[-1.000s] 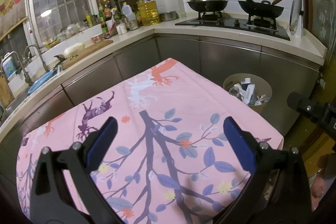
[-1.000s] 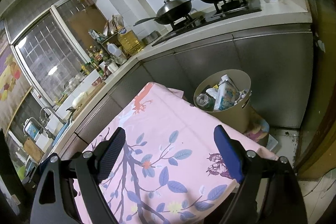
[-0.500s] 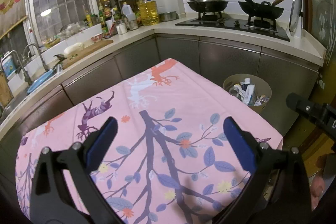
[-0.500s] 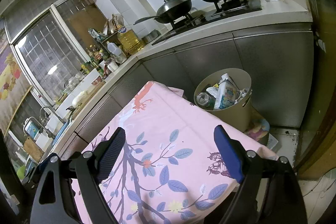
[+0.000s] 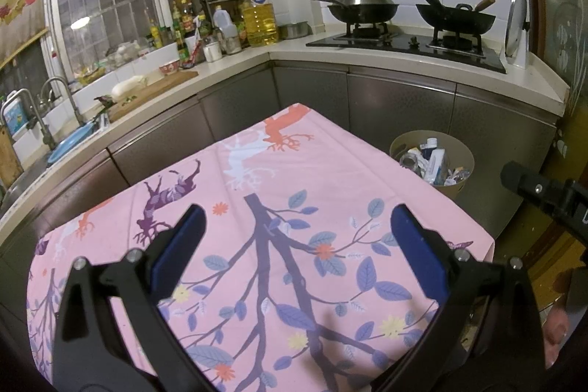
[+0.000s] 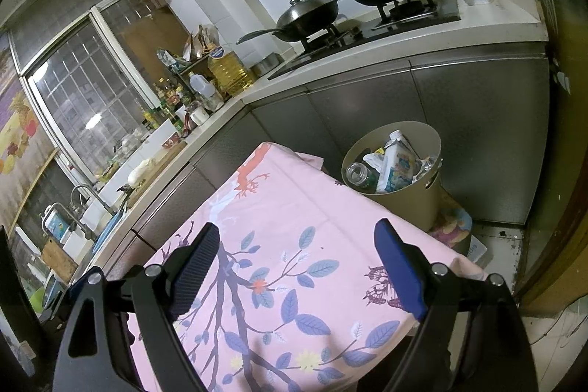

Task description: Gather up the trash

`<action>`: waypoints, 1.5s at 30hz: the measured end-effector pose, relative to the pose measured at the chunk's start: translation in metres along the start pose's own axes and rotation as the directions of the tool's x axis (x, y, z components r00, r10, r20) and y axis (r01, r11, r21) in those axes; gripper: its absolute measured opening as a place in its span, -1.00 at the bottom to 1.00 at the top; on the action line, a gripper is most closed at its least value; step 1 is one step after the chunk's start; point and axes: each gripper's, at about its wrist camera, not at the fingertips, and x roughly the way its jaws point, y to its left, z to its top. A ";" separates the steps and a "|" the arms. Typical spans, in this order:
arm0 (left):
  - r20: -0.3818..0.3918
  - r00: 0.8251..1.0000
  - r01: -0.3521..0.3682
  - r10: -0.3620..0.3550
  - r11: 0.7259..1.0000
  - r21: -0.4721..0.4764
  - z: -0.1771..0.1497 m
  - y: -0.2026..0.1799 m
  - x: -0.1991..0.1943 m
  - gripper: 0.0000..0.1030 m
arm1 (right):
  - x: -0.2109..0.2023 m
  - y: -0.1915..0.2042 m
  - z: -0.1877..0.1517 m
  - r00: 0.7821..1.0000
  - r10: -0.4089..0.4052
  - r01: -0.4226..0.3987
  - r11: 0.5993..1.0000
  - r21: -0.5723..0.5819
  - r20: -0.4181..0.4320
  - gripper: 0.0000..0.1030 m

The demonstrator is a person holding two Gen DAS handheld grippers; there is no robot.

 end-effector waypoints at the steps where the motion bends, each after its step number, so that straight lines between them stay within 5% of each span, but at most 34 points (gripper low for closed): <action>1: 0.000 1.000 0.000 0.000 1.000 0.000 0.000 0.000 0.000 0.88 | 0.000 0.000 0.000 1.000 -0.001 0.001 1.000 0.000 0.001 0.61; 45: 0.005 1.000 -0.004 0.004 1.000 0.003 0.006 -0.001 -0.001 0.88 | -0.002 0.001 0.004 1.000 -0.005 0.005 1.000 -0.003 0.004 0.61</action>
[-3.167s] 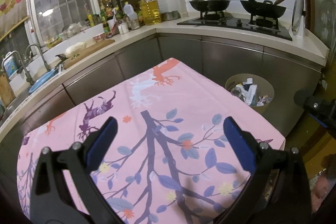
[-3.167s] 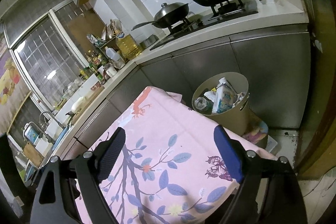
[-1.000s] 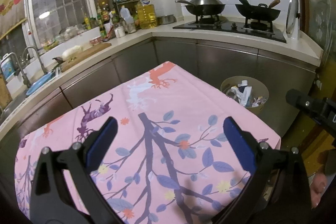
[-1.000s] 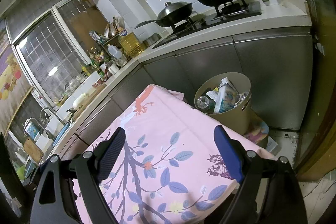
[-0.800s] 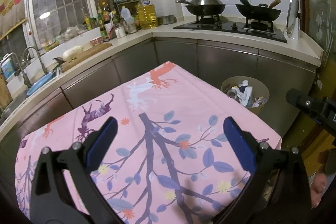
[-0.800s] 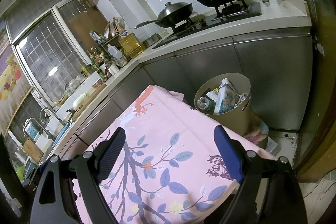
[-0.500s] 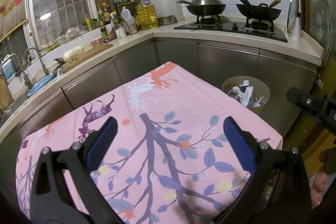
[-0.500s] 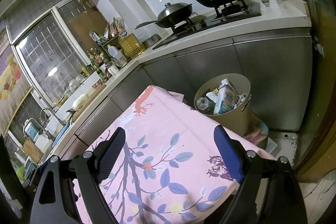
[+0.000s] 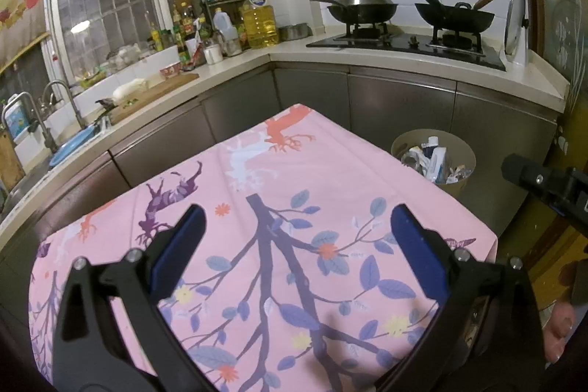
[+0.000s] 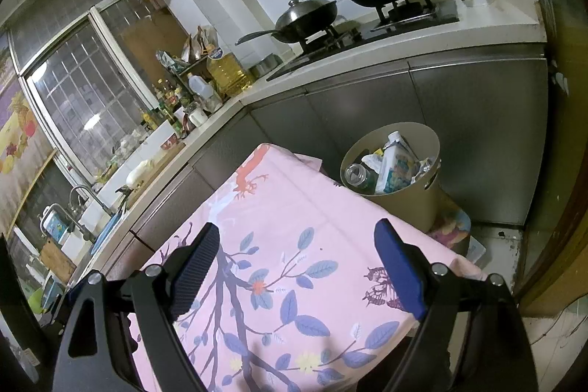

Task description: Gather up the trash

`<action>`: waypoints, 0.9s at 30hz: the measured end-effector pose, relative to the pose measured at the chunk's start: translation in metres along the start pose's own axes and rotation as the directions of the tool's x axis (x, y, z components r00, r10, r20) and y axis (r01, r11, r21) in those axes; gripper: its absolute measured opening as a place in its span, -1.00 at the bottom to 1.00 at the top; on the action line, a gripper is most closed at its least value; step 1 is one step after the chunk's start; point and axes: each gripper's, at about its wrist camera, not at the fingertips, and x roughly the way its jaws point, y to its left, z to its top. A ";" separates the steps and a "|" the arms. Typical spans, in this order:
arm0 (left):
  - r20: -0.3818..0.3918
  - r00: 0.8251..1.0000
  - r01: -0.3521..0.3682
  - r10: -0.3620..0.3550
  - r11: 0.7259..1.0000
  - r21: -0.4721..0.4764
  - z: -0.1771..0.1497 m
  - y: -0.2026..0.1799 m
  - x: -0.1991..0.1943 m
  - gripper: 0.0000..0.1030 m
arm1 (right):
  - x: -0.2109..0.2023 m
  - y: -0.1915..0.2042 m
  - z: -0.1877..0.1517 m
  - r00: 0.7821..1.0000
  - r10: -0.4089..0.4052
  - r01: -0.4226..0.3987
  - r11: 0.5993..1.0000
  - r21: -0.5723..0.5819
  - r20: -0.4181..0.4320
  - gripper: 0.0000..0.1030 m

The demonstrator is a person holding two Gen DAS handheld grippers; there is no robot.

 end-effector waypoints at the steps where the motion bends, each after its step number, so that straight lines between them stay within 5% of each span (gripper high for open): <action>1: 0.001 1.000 0.000 0.000 1.000 0.000 -0.001 0.000 -0.001 0.88 | 0.001 0.000 -0.001 1.000 0.000 0.000 1.000 0.000 -0.003 0.61; 27: -0.002 1.000 0.001 -0.001 1.000 0.000 -0.003 -0.002 0.001 0.88 | 0.003 0.001 -0.003 1.000 0.000 0.000 1.000 -0.001 -0.006 0.61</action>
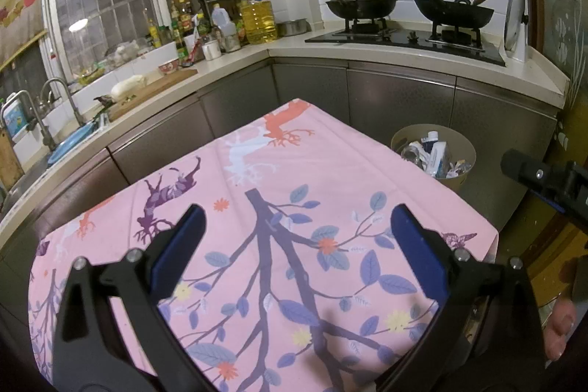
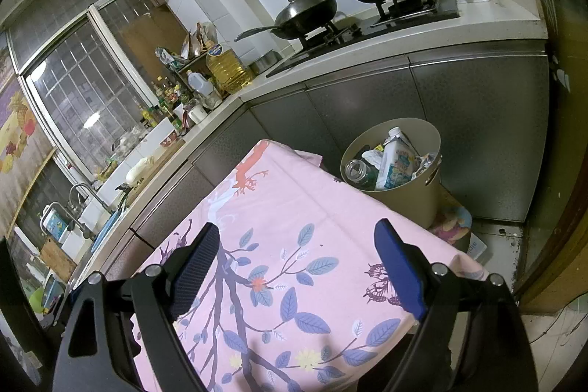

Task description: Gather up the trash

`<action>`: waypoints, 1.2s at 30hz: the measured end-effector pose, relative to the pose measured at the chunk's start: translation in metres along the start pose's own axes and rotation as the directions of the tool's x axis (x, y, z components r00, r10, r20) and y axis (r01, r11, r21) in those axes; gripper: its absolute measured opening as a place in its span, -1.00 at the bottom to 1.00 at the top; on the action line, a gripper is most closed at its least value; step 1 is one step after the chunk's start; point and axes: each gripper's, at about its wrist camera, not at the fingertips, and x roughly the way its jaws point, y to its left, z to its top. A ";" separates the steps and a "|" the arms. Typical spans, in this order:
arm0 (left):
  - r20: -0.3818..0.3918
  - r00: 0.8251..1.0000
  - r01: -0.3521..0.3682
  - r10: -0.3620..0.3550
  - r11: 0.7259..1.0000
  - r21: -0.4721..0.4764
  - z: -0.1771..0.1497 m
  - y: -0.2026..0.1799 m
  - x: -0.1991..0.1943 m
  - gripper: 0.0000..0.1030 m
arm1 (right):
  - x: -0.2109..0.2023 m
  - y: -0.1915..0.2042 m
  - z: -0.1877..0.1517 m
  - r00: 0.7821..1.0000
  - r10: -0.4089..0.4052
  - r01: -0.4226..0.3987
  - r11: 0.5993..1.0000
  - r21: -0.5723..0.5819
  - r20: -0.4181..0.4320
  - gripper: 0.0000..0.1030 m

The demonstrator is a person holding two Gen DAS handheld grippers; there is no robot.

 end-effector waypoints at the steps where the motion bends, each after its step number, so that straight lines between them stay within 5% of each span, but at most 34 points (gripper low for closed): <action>1: 0.000 1.000 -0.001 0.001 1.000 0.000 0.000 0.000 0.000 0.88 | 0.000 0.000 0.000 1.000 0.000 0.000 1.000 0.000 0.000 0.61; 36: -0.001 0.999 -0.034 0.034 0.998 -0.061 -0.007 0.007 0.007 0.88 | 0.001 0.001 -0.002 1.000 0.001 -0.001 1.000 -0.001 0.000 0.61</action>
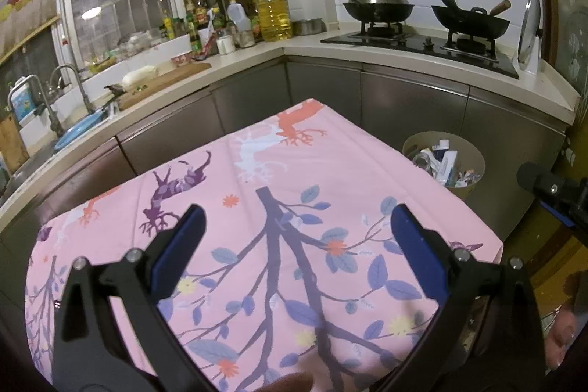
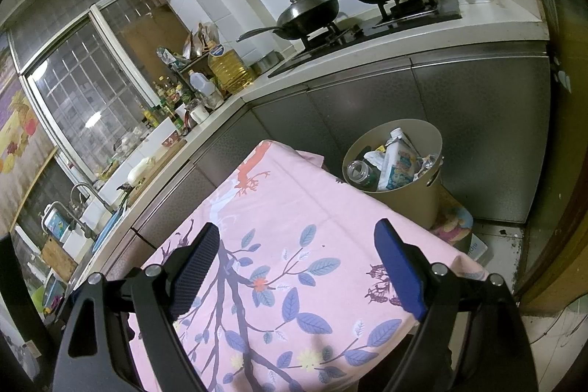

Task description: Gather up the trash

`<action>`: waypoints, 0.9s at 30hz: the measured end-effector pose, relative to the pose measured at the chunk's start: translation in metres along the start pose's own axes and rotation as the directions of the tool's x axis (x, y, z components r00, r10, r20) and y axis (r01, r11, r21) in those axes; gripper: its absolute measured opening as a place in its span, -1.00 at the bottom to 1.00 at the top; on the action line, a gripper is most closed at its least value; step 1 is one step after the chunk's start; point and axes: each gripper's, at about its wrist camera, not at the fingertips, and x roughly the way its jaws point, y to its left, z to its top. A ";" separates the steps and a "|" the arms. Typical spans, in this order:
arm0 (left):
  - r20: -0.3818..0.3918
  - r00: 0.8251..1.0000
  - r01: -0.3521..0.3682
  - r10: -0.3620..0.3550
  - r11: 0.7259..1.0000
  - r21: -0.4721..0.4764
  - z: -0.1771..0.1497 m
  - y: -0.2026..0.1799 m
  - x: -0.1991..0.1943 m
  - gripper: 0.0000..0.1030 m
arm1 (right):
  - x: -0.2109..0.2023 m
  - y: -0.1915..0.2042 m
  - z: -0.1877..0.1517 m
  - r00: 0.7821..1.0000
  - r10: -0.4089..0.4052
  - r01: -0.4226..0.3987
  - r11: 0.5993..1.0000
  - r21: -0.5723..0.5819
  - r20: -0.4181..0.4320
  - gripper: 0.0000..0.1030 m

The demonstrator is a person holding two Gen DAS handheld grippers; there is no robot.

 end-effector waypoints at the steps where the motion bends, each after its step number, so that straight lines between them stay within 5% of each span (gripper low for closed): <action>1: 0.002 1.000 0.000 0.000 1.000 0.000 0.000 0.001 -0.001 0.88 | 0.000 0.000 0.000 1.000 0.000 0.000 1.000 0.001 0.001 0.61; 27: 0.008 0.999 -0.054 0.053 0.998 0.038 0.000 0.001 -0.002 0.88 | 0.002 0.008 -0.011 1.000 0.004 -0.004 1.000 -0.003 -0.012 0.61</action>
